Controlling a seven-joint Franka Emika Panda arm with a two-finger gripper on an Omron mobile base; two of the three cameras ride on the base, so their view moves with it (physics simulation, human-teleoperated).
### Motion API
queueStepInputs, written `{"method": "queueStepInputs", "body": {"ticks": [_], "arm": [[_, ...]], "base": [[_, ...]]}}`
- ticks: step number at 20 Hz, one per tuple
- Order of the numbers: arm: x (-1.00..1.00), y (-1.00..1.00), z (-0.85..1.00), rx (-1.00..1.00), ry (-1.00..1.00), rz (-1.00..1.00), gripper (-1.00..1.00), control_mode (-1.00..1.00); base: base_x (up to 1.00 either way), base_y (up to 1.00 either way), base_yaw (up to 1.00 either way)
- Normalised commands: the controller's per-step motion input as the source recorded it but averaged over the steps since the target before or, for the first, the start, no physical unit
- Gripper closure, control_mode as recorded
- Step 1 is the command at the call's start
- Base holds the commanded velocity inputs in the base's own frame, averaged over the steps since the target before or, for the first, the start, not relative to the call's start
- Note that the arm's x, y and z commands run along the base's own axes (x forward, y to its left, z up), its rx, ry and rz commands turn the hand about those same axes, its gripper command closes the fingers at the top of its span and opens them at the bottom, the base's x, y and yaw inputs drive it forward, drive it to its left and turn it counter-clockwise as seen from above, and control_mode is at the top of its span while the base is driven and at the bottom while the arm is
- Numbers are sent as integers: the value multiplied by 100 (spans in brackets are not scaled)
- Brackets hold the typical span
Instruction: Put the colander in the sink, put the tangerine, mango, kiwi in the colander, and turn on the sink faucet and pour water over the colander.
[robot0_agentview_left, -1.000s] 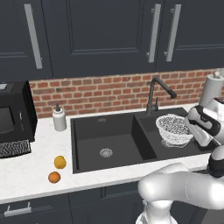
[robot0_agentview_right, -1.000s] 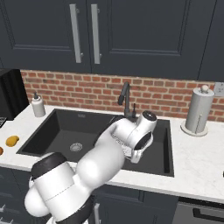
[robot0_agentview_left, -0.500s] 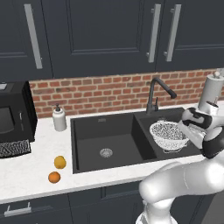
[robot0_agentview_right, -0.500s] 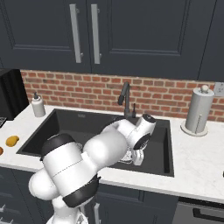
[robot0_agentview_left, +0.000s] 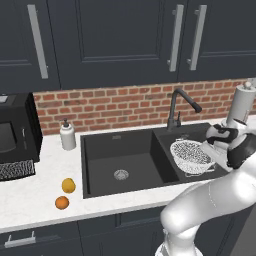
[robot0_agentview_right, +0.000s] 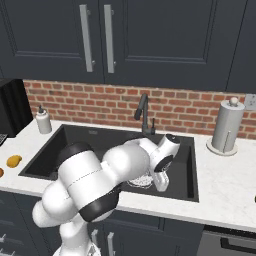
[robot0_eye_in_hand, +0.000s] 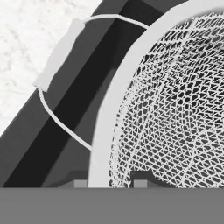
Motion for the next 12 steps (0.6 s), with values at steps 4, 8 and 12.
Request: {"method": "queueStepInputs", "body": {"ticks": [4, 8, 12], "arm": [[9, 0, -24, 1, 0, 10, 100, -100], [0, -11, -12, 0, 0, 3, 100, -100], [0, -26, 0, 0, 0, 0, 100, -100]], "base": [[0, 0, 0], [0, 0, 0], [0, 0, 0]]}}
